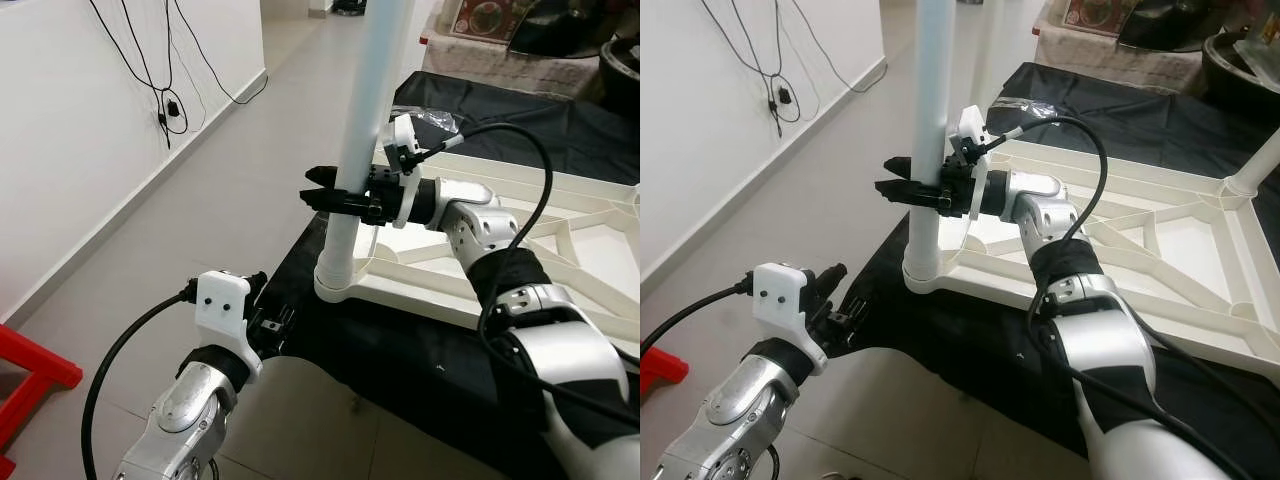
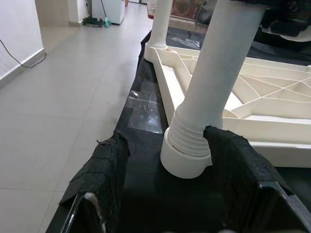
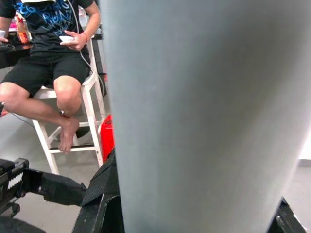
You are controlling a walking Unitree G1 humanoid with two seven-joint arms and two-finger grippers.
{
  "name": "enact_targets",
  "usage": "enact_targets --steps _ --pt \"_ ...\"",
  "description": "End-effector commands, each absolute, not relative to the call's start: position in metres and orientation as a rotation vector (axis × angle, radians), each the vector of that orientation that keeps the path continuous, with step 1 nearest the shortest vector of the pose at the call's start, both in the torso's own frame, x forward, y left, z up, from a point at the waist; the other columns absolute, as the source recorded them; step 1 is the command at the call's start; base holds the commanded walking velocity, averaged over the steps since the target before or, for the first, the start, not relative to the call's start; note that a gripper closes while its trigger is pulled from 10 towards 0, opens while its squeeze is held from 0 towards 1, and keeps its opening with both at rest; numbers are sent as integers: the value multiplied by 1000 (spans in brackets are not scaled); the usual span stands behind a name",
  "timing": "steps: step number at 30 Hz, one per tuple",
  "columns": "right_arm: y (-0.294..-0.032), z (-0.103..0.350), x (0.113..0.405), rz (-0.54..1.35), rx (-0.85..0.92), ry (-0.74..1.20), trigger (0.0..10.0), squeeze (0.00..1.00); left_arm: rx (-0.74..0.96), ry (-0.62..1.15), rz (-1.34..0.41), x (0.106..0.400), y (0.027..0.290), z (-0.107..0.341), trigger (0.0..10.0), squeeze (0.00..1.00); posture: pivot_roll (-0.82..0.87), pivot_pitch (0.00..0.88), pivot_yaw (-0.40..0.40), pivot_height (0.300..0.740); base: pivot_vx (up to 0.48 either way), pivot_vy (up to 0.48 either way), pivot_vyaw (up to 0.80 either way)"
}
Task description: Building children table
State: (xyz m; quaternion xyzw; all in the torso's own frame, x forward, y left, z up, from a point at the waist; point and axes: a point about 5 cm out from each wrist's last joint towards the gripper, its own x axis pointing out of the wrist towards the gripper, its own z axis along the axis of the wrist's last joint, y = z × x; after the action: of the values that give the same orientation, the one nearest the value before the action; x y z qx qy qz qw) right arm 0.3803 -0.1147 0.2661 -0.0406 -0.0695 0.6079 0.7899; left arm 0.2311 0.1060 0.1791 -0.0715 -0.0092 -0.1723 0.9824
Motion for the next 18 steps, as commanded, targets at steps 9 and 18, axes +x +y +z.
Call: enact_targets --steps 9,18 --pt "-120 222 363 1464 -46 11 10000 0 -141 -4 -343 233 106 175 10000 0 133 183 -44 740 0 0 0" --pt "-108 217 366 1499 -96 77 10000 0 -139 -7 -336 232 107 176 10000 0 138 190 -49 740 0 0 0"
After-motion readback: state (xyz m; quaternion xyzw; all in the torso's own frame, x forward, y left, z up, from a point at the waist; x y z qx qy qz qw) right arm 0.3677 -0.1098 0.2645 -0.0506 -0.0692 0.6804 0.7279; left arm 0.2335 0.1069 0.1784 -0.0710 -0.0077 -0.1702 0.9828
